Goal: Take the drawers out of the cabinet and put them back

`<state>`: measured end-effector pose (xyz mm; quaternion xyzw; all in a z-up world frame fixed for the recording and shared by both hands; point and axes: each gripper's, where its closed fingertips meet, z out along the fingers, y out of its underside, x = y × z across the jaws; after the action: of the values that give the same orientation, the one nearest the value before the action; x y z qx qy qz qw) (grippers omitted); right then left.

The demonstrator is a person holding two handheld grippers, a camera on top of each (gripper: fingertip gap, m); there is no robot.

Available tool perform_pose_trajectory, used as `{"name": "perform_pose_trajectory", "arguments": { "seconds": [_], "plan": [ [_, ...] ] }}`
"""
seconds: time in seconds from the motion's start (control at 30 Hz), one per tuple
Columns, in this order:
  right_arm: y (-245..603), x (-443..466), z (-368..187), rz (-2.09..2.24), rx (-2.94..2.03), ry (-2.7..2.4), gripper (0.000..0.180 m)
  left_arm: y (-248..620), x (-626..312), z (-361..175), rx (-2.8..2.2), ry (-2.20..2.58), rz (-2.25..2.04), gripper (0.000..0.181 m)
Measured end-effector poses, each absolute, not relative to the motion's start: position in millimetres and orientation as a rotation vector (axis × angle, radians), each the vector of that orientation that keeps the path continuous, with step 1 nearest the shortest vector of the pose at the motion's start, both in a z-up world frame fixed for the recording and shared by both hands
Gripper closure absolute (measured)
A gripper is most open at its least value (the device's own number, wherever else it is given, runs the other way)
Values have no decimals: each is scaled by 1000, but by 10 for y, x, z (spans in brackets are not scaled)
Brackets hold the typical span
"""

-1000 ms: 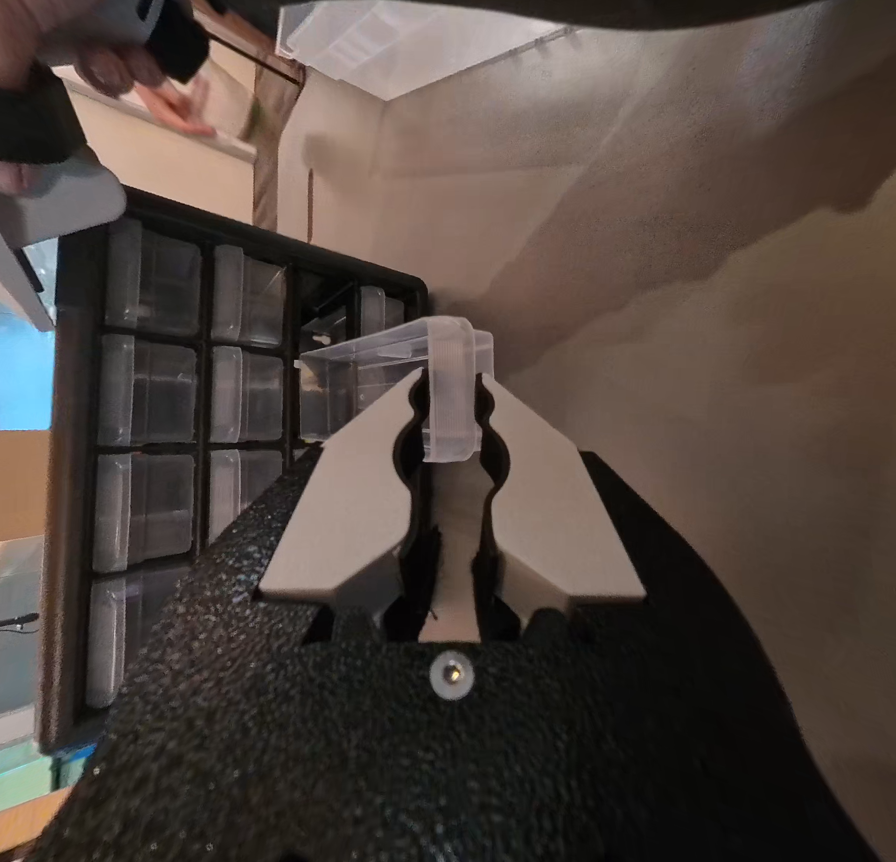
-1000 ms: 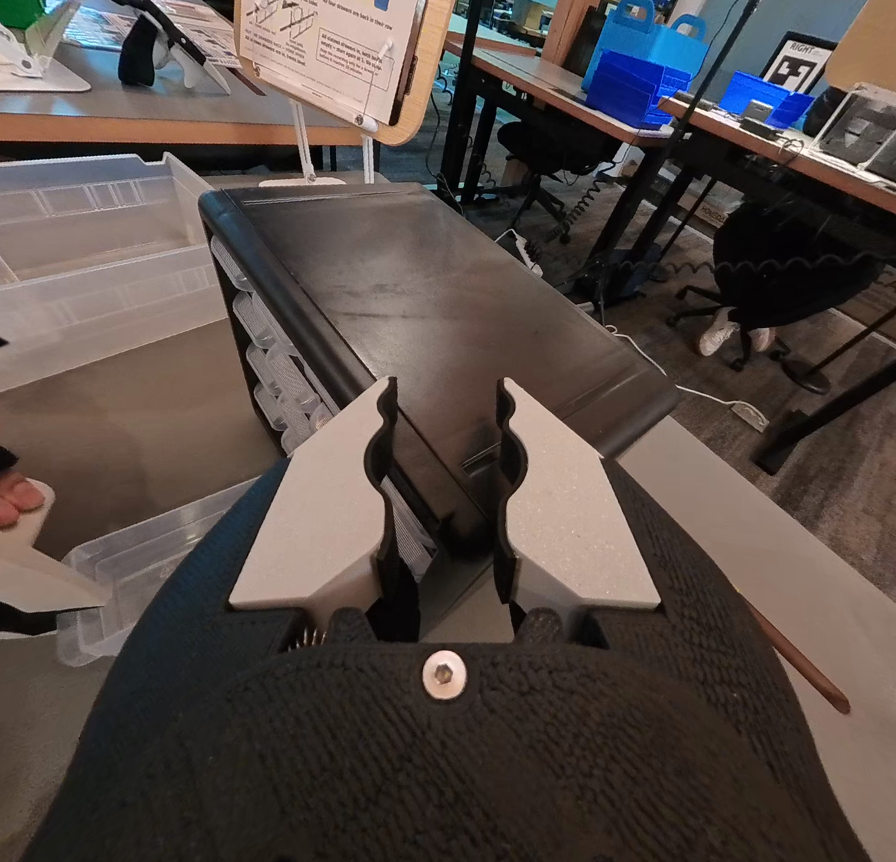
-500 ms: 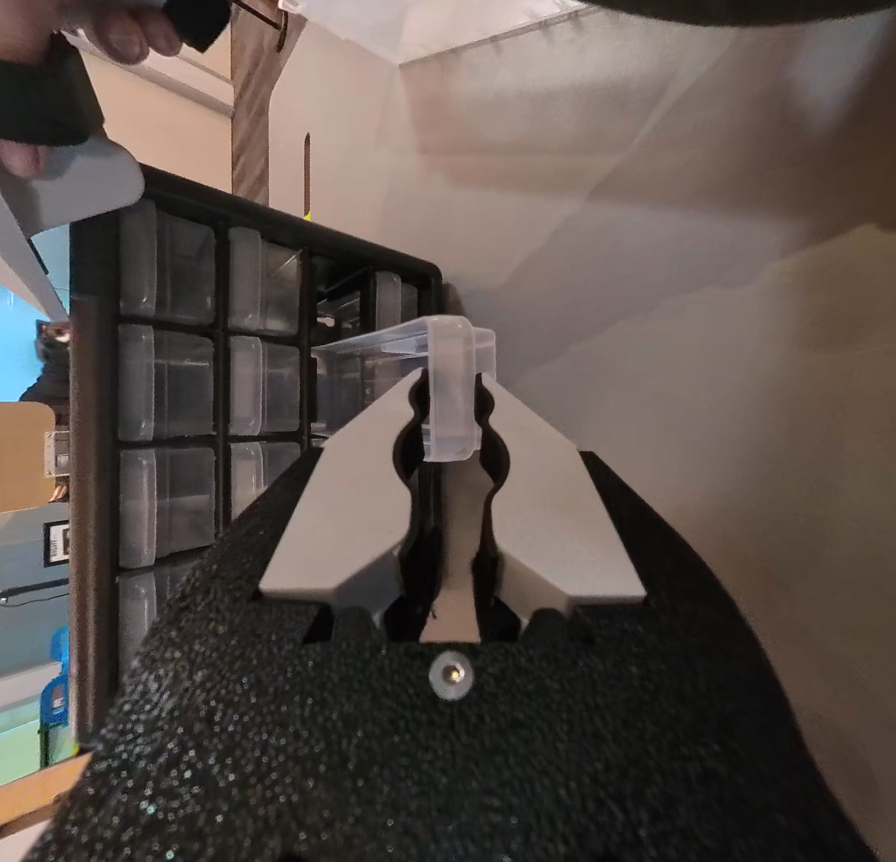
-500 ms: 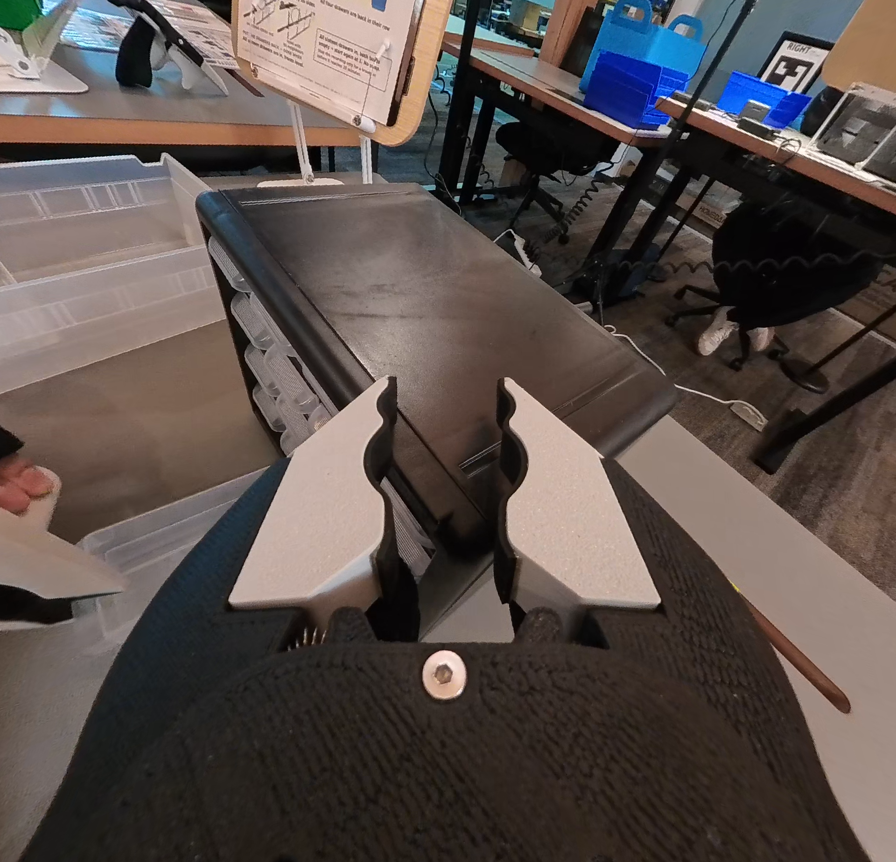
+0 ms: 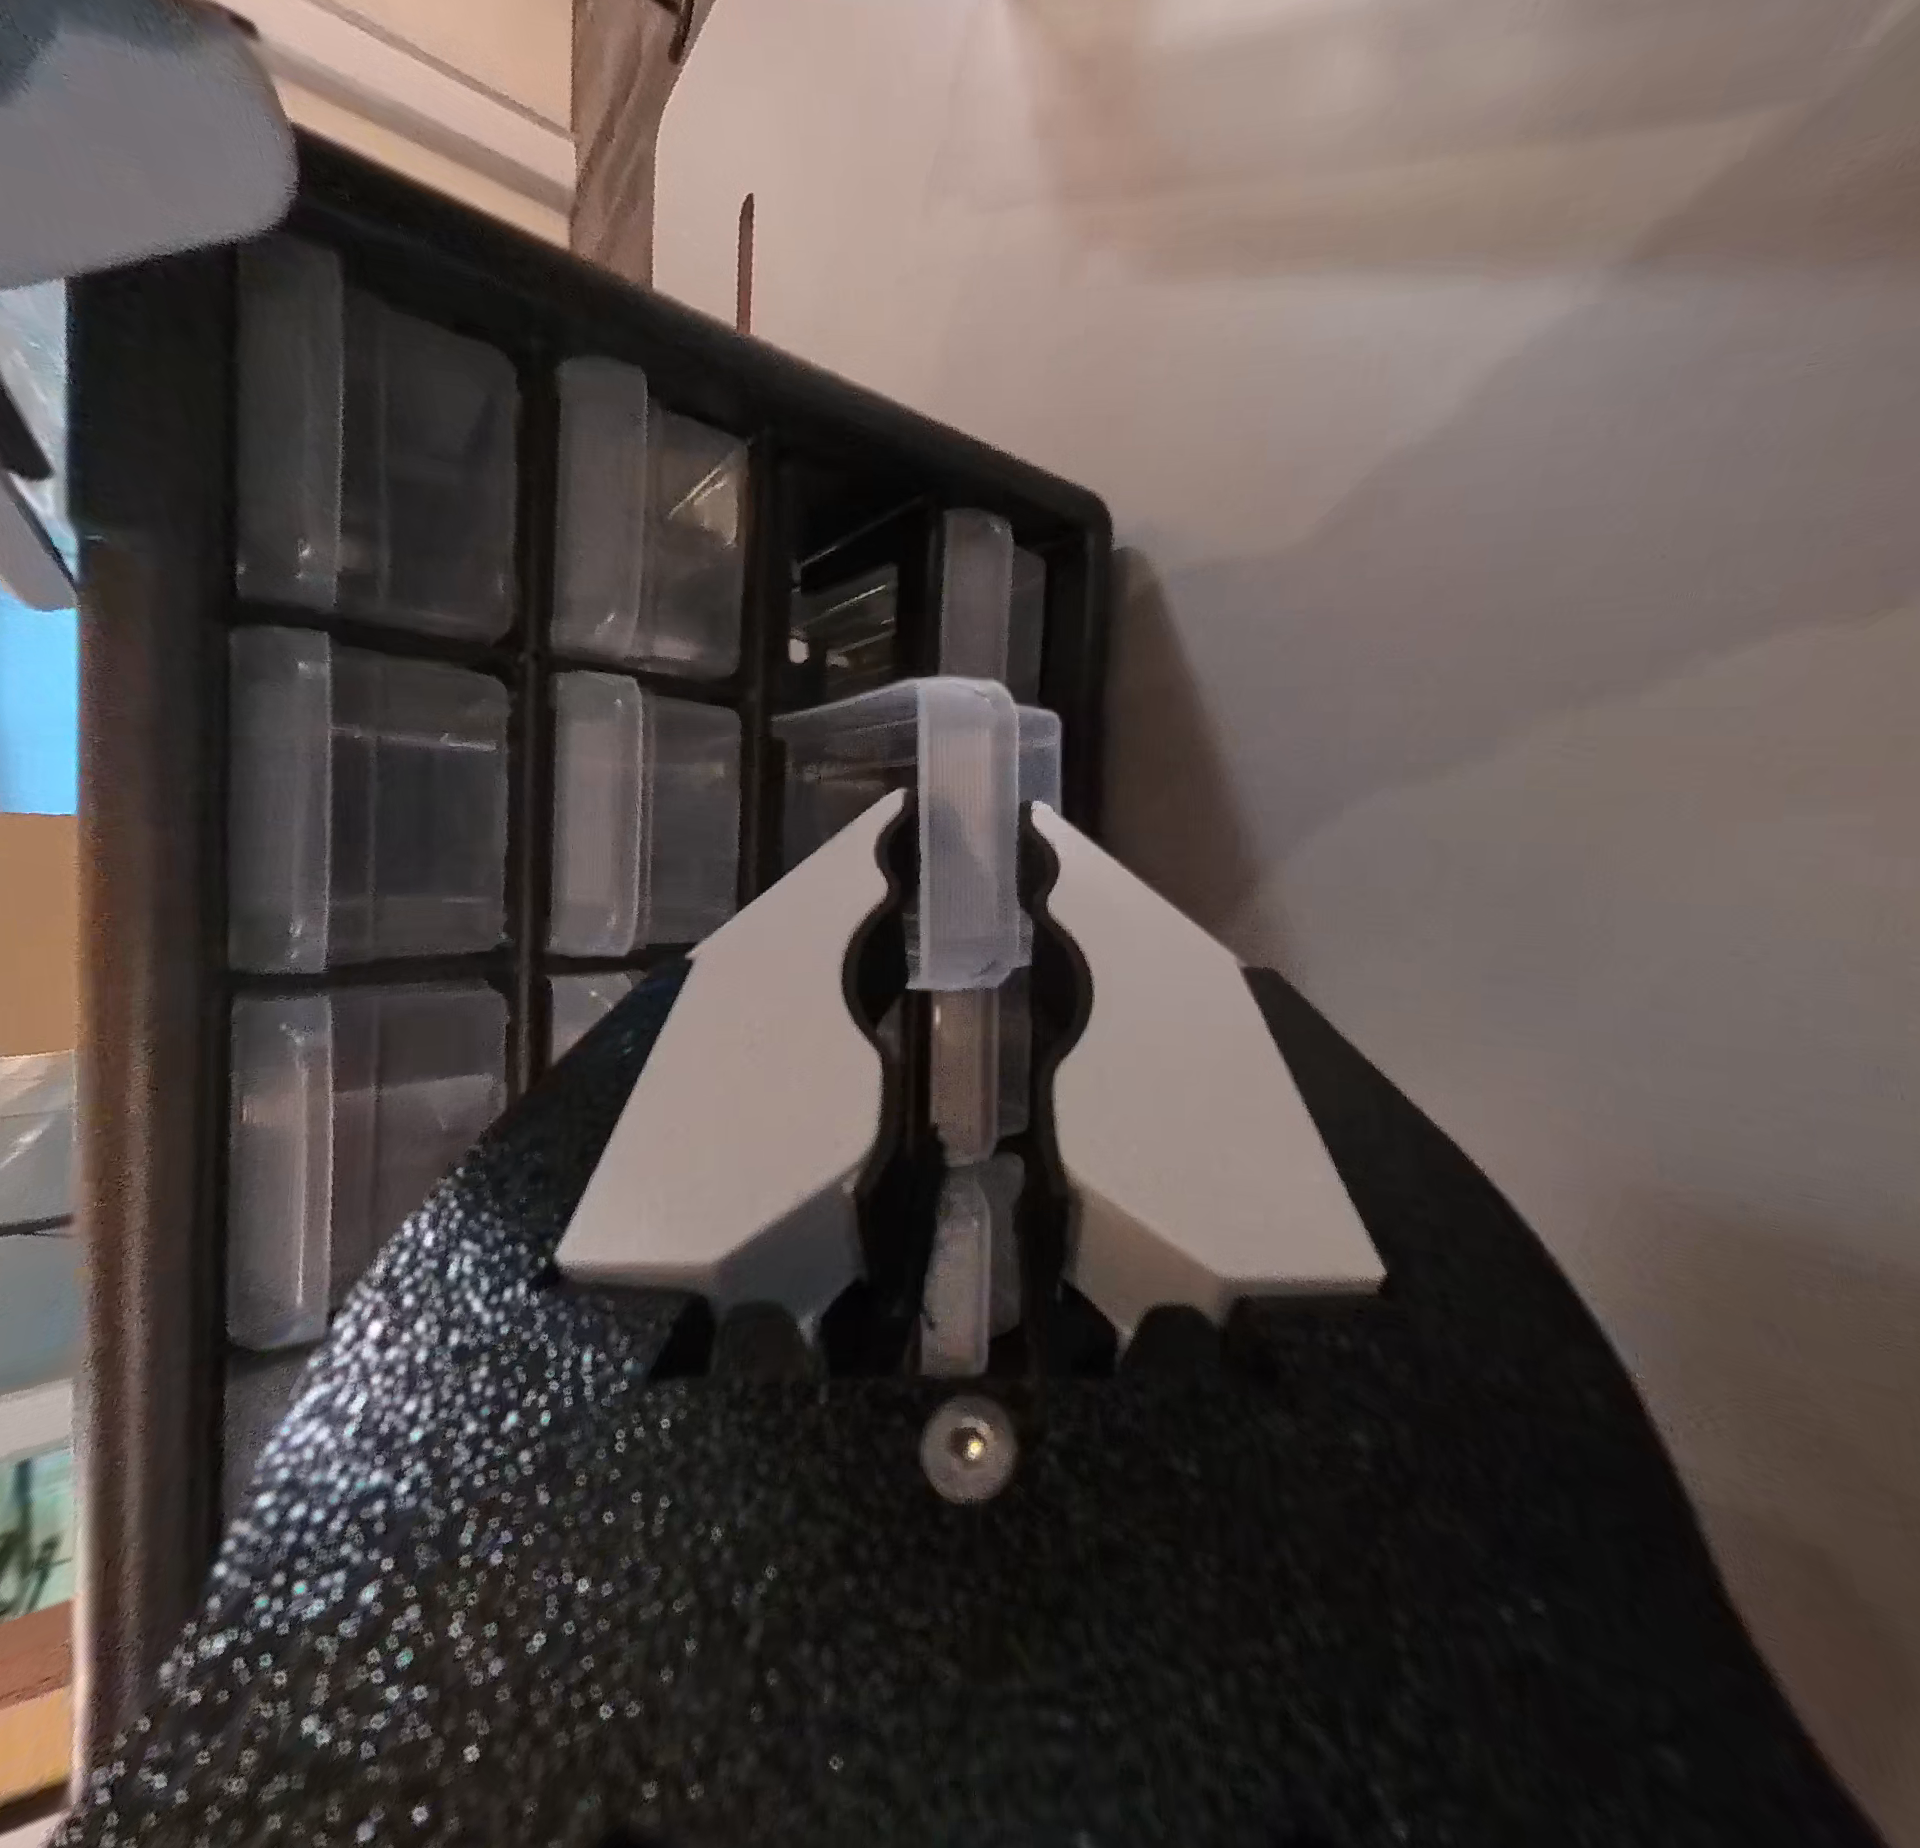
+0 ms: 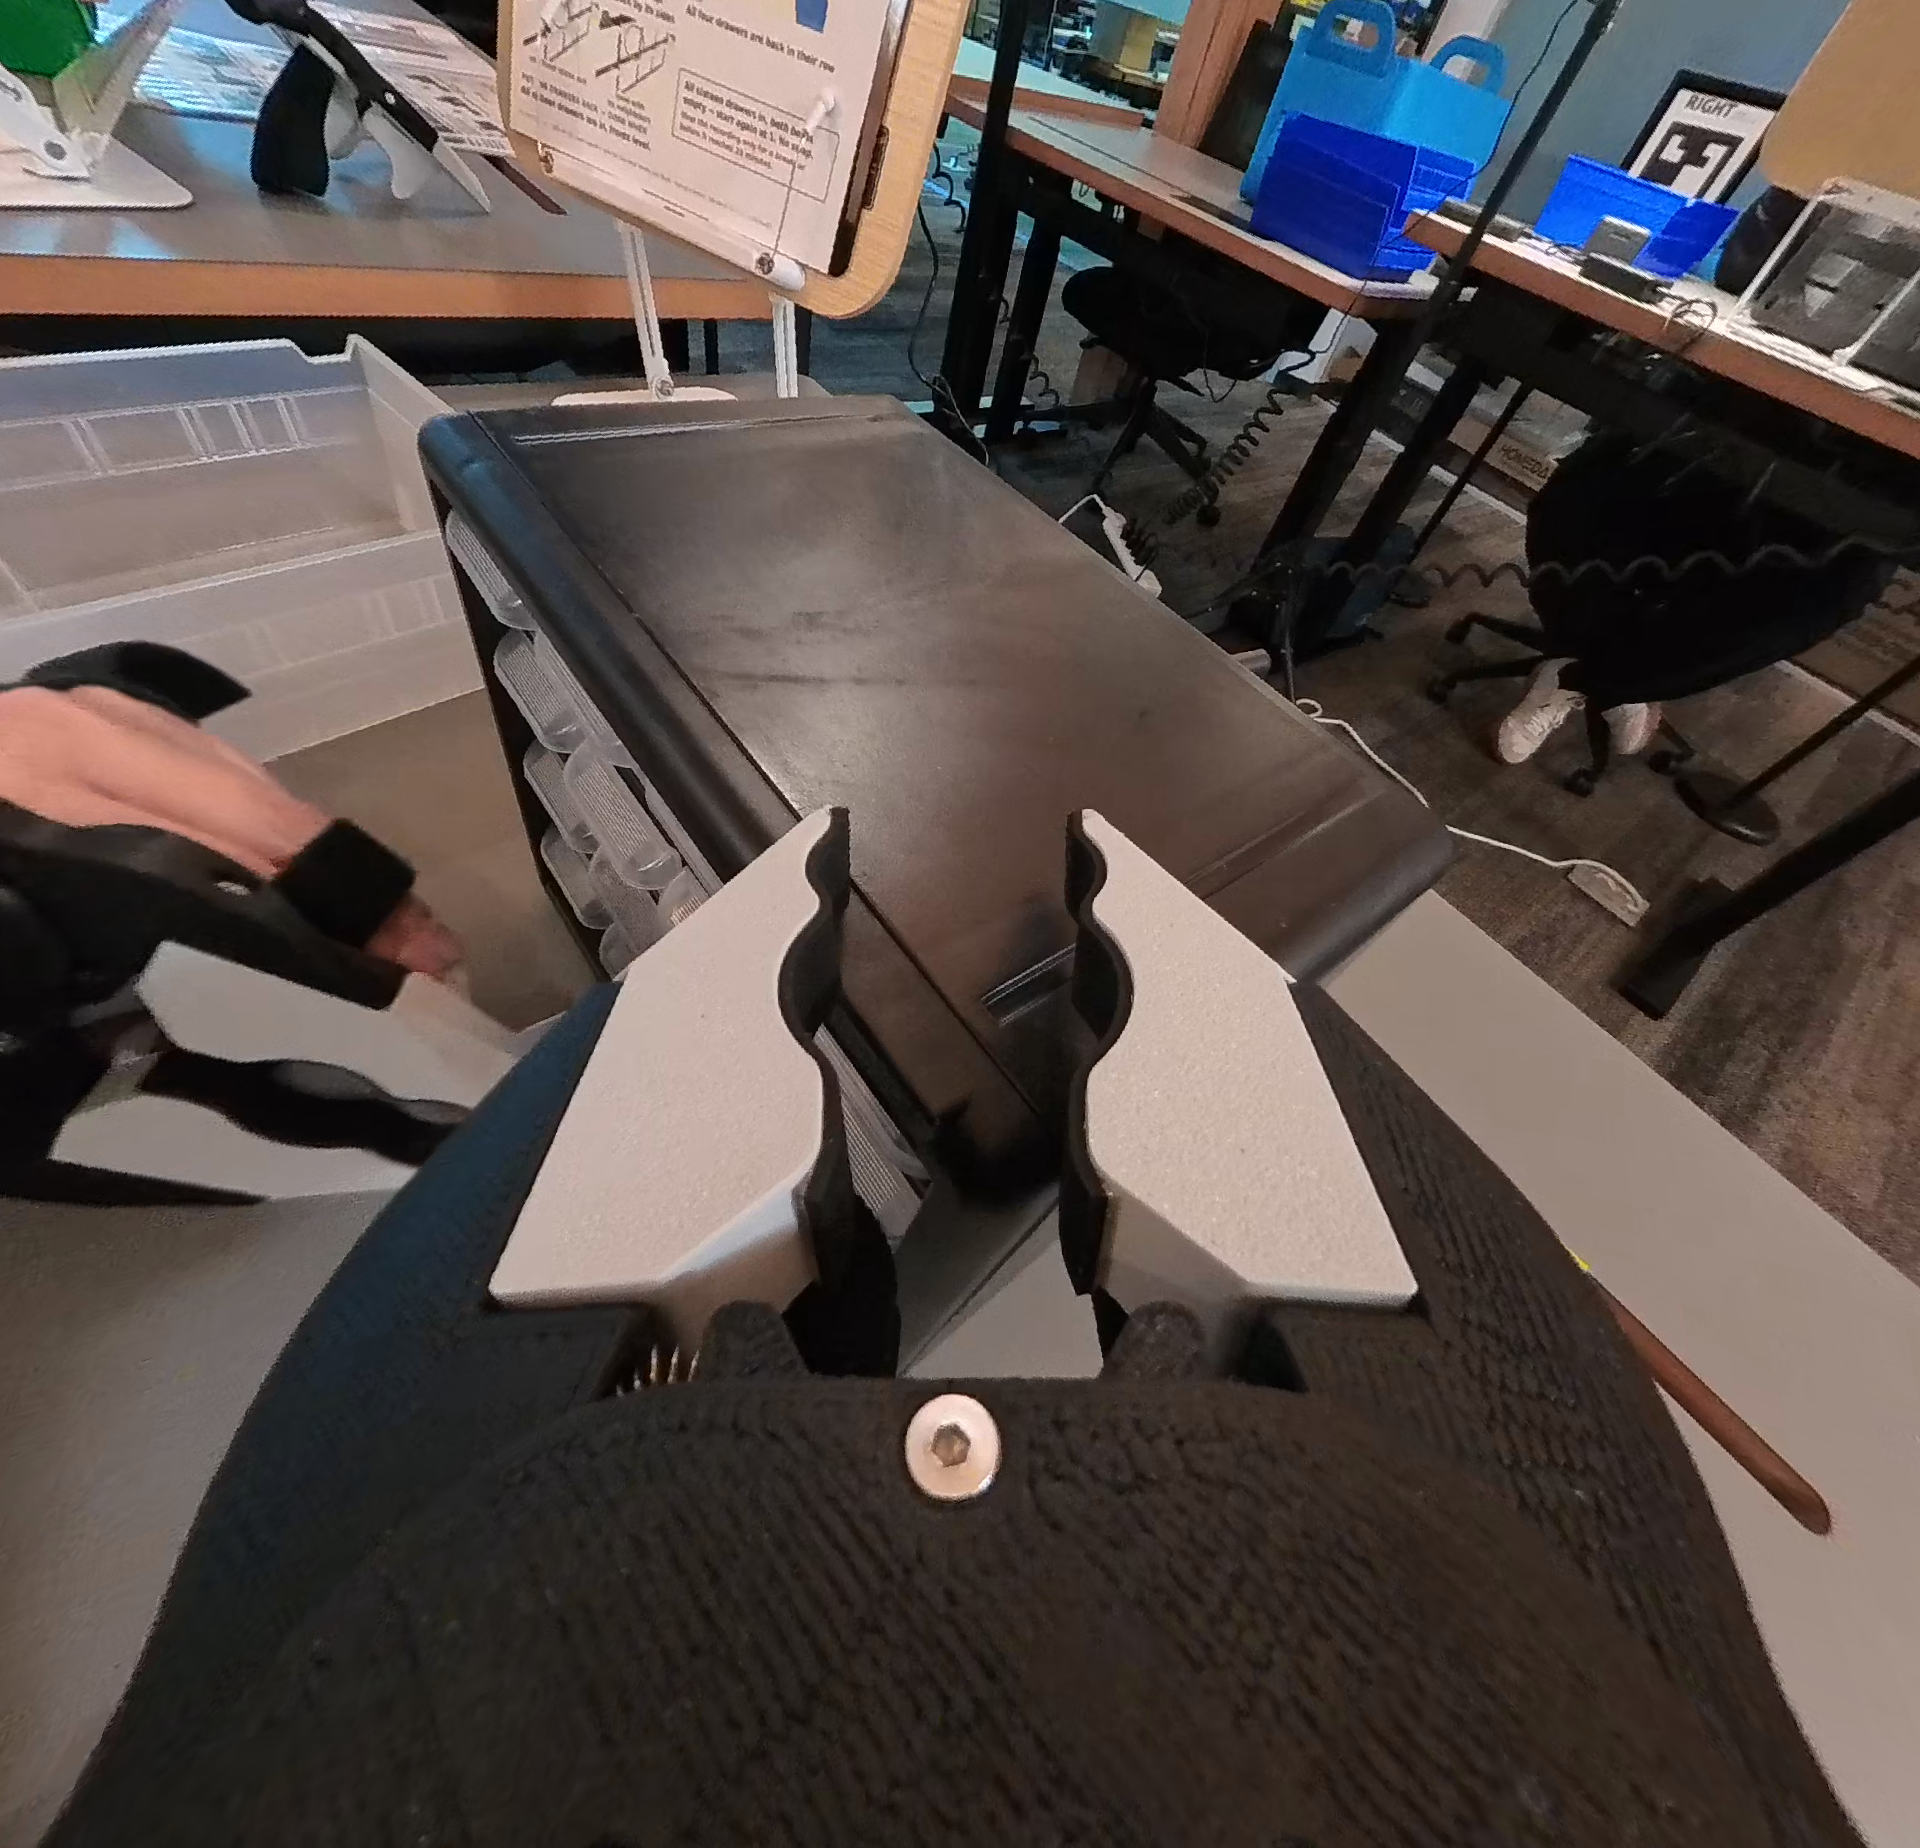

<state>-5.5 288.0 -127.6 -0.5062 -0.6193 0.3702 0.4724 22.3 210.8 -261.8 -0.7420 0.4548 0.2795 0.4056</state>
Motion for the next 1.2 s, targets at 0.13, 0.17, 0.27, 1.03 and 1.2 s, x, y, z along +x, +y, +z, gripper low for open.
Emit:
{"name": "perform_pose_trajectory", "arguments": {
  "seconds": [0.13, 0.17, 0.27, 1.03, 1.2],
  "plan": [
    [2882, -56, -1275, 907, -1240, -1515, 139, 2268, 110, -2608, -1834, 1134, 753, 165],
    [2882, -56, -1275, 907, -1240, -1515, 139, 2305, 66, -2601, -1823, 1119, 776, 165],
    [2882, -56, -1275, 907, -1239, -1515, 139, 2404, -19, -2556, -1741, 1057, 818, 165],
    [2898, -69, -1277, 902, -1245, -1508, 139, 2475, -132, -2734, -1715, 729, 734, 181],
    [2898, -69, -1277, 901, -1244, -1508, 139, 2246, 71, -2719, -1710, 807, 701, 181]
  ]
}}
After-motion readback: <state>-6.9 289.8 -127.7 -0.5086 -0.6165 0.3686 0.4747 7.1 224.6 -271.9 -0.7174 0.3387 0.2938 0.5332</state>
